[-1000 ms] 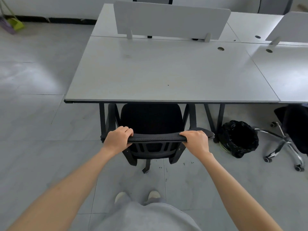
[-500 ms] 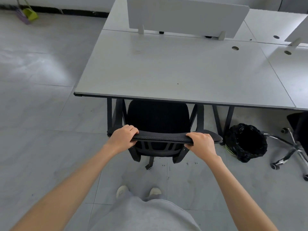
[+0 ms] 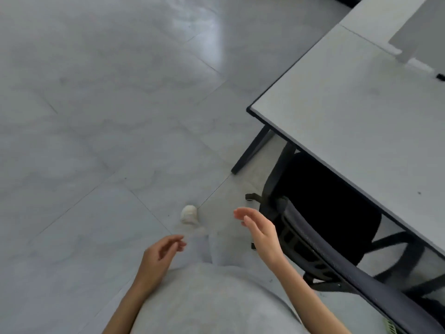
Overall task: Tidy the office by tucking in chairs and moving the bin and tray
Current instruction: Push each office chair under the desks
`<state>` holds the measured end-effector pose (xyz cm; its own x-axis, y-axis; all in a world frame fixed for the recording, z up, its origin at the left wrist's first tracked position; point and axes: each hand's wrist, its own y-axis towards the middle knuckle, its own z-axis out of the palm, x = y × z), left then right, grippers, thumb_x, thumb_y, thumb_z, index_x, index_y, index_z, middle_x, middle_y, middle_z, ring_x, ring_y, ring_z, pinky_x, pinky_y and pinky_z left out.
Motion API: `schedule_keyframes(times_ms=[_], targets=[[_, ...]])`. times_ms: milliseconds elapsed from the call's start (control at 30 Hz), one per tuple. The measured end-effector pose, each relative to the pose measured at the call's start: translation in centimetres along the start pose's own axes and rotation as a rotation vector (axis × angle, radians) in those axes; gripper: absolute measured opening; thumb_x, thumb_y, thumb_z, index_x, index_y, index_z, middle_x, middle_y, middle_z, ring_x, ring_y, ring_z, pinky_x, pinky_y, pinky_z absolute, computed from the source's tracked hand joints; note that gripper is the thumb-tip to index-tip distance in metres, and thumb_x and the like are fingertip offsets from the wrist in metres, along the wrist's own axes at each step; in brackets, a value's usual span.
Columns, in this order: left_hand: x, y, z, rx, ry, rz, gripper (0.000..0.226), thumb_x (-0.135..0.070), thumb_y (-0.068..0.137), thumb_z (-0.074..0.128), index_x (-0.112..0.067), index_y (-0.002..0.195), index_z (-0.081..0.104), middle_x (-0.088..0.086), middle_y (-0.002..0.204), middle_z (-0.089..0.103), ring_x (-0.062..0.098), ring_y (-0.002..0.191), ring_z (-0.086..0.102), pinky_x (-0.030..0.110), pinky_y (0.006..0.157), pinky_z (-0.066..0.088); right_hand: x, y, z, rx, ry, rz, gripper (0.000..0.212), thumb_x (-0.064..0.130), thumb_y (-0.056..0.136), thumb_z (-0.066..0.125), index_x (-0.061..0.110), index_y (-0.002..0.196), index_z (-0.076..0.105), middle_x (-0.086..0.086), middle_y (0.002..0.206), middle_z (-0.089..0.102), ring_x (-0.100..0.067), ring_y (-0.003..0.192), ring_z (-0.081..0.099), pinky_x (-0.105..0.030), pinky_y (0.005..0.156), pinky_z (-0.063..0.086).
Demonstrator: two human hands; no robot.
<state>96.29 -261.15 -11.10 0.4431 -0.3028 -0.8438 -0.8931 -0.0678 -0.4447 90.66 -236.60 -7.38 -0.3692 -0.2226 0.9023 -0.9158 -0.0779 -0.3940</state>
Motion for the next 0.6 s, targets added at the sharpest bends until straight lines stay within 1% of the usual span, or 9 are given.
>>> schedule_keyframes(times_ms=[67,100,167,267,333,400,467,533,600], targets=[[-0.3,3.0,-2.6,-0.041,-0.039,-0.016,0.029,0.001,0.091,0.05,-0.023,0.096,0.065,-0.013,0.093,0.072,0.013,0.083,0.068,0.011,0.073,0.05,0.3,3.8,1.6,0.017,-0.013,0.034,0.021,0.013,0.094,0.047,0.018,0.103,0.065,0.001,0.104,0.07,-0.01,0.099,0.064,-0.034,0.092,0.049],[-0.9,4.9,-4.1,-0.054,-0.055,-0.014,0.027,-0.001,0.092,0.05,-0.024,0.096,0.065,-0.013,0.093,0.072,0.012,0.083,0.068,0.011,0.073,0.049,0.6,5.8,2.2,0.012,-0.02,0.057,0.022,0.009,0.095,0.047,0.02,0.102,0.065,0.001,0.103,0.07,-0.01,0.098,0.065,-0.036,0.092,0.049],[-2.9,8.8,-7.0,-0.073,-0.069,0.02,0.019,-0.015,0.088,0.052,-0.026,0.097,0.065,-0.013,0.093,0.072,0.01,0.084,0.067,0.012,0.074,0.05,1.6,9.3,3.3,-0.026,-0.012,0.09,0.023,0.009,0.094,0.048,0.022,0.099,0.066,0.002,0.097,0.072,-0.012,0.096,0.066,-0.037,0.089,0.05],[-7.6,15.2,-10.7,-0.044,-0.087,0.09,0.026,-0.025,0.082,0.048,-0.032,0.096,0.069,-0.012,0.092,0.072,0.008,0.087,0.067,0.014,0.078,0.05,4.2,14.2,4.5,-0.087,0.067,0.101,0.025,0.004,0.094,0.047,0.02,0.097,0.067,-0.003,0.095,0.072,-0.017,0.096,0.066,-0.03,0.084,0.051],[-11.5,19.4,-12.3,0.012,-0.093,0.134,0.025,-0.026,0.084,0.048,-0.033,0.097,0.068,-0.013,0.093,0.072,0.007,0.088,0.067,0.016,0.081,0.049,6.4,17.3,5.1,-0.103,0.105,0.106,0.028,0.0,0.094,0.044,0.016,0.096,0.067,-0.005,0.097,0.071,-0.015,0.095,0.066,-0.021,0.081,0.052],[-15.3,24.2,-13.6,0.059,-0.088,0.202,0.022,-0.025,0.086,0.048,-0.03,0.1,0.064,-0.014,0.092,0.071,0.007,0.088,0.067,0.016,0.081,0.049,8.4,20.4,5.8,-0.136,0.143,0.104,0.029,-0.001,0.094,0.043,0.015,0.095,0.067,-0.007,0.098,0.07,-0.012,0.092,0.066,-0.017,0.078,0.051],[-18.6,29.5,-14.5,0.091,-0.08,0.259,0.021,-0.027,0.086,0.049,-0.028,0.102,0.063,-0.015,0.091,0.071,0.008,0.088,0.067,0.015,0.082,0.049,9.7,24.2,6.1,-0.165,0.166,0.105,0.028,-0.001,0.094,0.043,0.014,0.096,0.067,-0.006,0.098,0.07,-0.01,0.09,0.066,-0.014,0.075,0.051],[-21.2,34.8,-15.0,0.13,-0.07,0.294,0.021,-0.032,0.085,0.05,-0.033,0.101,0.063,-0.016,0.091,0.071,0.009,0.089,0.067,0.016,0.084,0.049,10.8,28.9,6.3,-0.19,0.175,0.108,0.027,0.0,0.094,0.043,0.014,0.096,0.066,-0.005,0.097,0.07,-0.007,0.087,0.066,-0.013,0.072,0.05],[-23.1,40.2,-15.5,0.145,-0.042,0.312,0.021,-0.034,0.084,0.05,-0.037,0.1,0.063,-0.015,0.09,0.072,0.01,0.089,0.068,0.019,0.085,0.05,12.2,34.6,6.5,-0.204,0.2,0.09,0.027,-0.001,0.094,0.044,0.014,0.096,0.066,-0.007,0.097,0.07,-0.009,0.088,0.067,-0.016,0.075,0.051]])
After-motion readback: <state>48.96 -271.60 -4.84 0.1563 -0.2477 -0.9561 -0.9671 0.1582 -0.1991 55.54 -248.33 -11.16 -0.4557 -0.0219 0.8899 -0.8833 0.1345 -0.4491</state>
